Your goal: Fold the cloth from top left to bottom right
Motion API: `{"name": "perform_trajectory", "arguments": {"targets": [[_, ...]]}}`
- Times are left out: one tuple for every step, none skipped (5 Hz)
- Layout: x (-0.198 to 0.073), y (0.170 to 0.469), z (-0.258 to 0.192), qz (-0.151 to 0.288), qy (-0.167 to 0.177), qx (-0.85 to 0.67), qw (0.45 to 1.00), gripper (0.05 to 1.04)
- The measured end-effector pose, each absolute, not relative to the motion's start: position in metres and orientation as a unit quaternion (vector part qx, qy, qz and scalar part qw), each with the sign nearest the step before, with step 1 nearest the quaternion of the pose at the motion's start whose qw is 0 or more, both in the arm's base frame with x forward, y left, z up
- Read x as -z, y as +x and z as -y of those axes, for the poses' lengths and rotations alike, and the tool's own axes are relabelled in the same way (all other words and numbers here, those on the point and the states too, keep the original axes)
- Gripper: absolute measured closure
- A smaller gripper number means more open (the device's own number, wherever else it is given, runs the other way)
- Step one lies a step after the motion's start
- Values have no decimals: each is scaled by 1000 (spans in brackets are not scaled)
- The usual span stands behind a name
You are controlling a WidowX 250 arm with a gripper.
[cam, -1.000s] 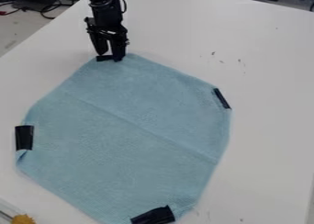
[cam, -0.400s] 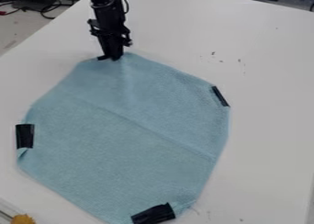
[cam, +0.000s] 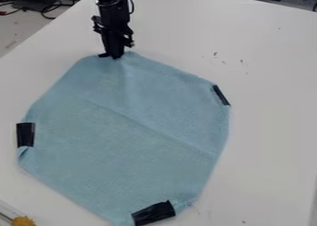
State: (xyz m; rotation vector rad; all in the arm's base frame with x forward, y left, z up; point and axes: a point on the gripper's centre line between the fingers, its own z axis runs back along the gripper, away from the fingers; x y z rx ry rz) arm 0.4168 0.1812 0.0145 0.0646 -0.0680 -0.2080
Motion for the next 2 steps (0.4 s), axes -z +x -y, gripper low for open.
{"name": "perform_trajectory", "arguments": {"targets": [[-43,420,-177,56,69,119,989,1002],[-68,412,-160,77,90,123,985,1002]]}}
